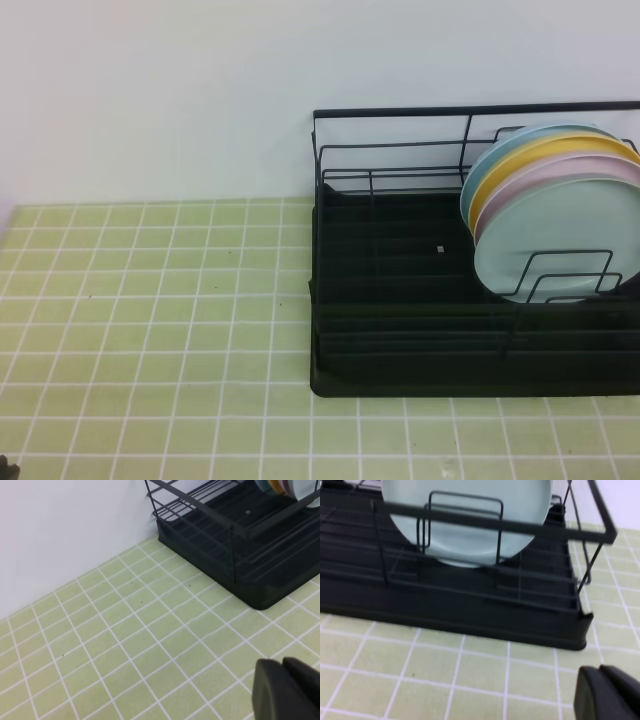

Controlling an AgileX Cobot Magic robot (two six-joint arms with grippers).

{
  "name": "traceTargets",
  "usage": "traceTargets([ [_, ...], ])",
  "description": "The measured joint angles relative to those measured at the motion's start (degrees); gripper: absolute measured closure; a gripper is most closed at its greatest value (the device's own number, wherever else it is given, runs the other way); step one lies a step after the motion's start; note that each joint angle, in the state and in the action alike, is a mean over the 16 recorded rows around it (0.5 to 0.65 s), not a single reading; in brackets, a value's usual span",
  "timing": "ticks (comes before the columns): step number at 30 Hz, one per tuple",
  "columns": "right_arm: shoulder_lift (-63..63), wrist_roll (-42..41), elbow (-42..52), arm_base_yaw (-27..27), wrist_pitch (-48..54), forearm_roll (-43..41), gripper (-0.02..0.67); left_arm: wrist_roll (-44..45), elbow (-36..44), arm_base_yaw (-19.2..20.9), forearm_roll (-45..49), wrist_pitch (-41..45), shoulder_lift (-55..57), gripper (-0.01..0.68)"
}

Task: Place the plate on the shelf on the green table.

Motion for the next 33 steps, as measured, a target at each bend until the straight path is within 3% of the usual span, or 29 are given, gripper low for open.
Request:
traceTargets([
  [33,-2.10,-0.59,3.07,0.00,-1.53,-0.36,0.648,0.08,0.02,0.42,0.56,-0.23,-0.12,0.675],
])
